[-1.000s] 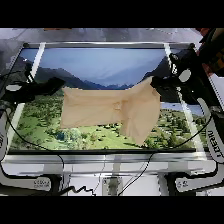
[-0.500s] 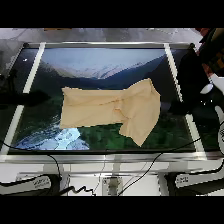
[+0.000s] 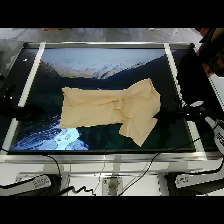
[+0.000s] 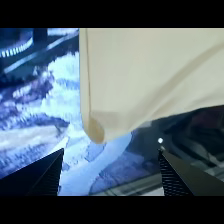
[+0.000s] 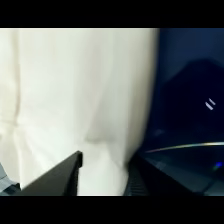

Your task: Fold the clothes and pants, and hang the long-sleeved shirts on hangers.

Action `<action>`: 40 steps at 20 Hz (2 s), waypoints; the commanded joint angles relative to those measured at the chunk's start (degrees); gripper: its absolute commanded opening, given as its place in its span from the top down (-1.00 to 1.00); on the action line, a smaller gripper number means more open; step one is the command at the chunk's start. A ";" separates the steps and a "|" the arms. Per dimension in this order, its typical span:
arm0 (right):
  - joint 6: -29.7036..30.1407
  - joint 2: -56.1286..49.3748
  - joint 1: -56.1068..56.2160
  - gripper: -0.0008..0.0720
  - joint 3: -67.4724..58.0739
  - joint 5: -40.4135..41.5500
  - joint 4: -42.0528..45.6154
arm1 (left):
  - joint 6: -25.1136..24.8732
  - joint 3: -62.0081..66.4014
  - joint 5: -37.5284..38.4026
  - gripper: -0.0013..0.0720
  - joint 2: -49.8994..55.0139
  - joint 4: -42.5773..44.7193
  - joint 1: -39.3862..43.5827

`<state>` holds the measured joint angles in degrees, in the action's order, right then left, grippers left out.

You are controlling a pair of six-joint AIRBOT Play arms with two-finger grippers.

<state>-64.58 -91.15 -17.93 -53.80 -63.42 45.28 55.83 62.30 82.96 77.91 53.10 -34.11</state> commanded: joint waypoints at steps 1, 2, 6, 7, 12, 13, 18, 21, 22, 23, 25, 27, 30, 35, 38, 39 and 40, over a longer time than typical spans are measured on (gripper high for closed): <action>0.87 -0.04 2.97 0.57 0.98 4.96 -2.12 | -0.61 -9.88 -2.05 -0.76 -2.49 -0.63 -1.38; 0.90 -0.02 3.41 0.80 0.98 5.11 -2.14 | -1.84 -13.00 -2.97 -0.76 -2.95 -1.97 -1.36; 0.85 -0.02 3.69 0.93 0.98 4.74 -2.16 | -7.96 -23.04 -10.95 -0.76 -2.95 -8.15 -0.26; 0.85 -0.02 3.69 0.93 0.98 4.48 -2.19 | -8.98 -24.81 -14.23 -0.76 -2.82 -8.17 0.44; 0.85 -0.02 3.69 0.93 0.98 4.44 -2.21 | -8.94 -26.25 -24.41 -0.33 1.03 -10.54 6.34; 0.85 -0.02 3.69 0.93 0.98 4.48 -2.21 | -8.94 -26.23 -26.99 -0.31 1.84 -11.56 7.87; 1.05 1.09 3.69 0.93 -0.81 4.46 -2.03 | -8.96 -23.98 -37.33 0.83 2.58 -17.66 12.72; 1.05 4.26 3.69 0.93 -3.98 3.89 -1.27 | -8.94 -17.44 -32.63 0.89 1.42 -17.64 12.72; 1.05 6.21 3.69 0.93 -5.49 3.54 -0.44 | -8.92 -14.43 -30.64 0.89 0.28 -17.64 12.57; 1.05 8.55 3.69 0.93 -7.19 2.84 0.11 | -8.81 -10.84 -28.81 0.89 -1.44 -17.66 12.33; 1.05 14.47 3.69 0.93 -10.56 1.92 0.79 | -8.72 -3.54 -26.71 0.89 -6.08 -17.88 11.82; 1.05 21.70 3.69 0.93 -14.25 1.51 1.42 | -8.70 3.15 -26.82 0.89 -12.02 -19.50 10.82; 1.05 33.66 3.69 0.93 -20.57 1.55 1.49 | -8.72 10.47 -30.34 0.89 -22.10 -25.83 7.93; 1.05 51.60 3.69 0.94 -31.06 5.20 3.61 | -8.74 11.87 -44.68 0.89 -39.52 -26.58 5.42; 1.05 58.93 3.69 0.94 -33.16 9.33 5.03 | -8.76 11.85 -49.03 0.89 -46.16 -26.53 5.42; 1.03 60.59 3.69 0.94 -33.16 10.78 5.90 | -8.74 11.85 -50.77 0.89 -47.47 -26.53 5.42; 1.03 61.68 3.69 0.94 -33.16 11.69 6.58 | -8.74 11.85 -52.46 0.89 -48.43 -26.53 5.42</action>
<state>-63.46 -35.11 -14.24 -85.41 -55.70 49.74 47.09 73.82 36.60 34.39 26.74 -28.45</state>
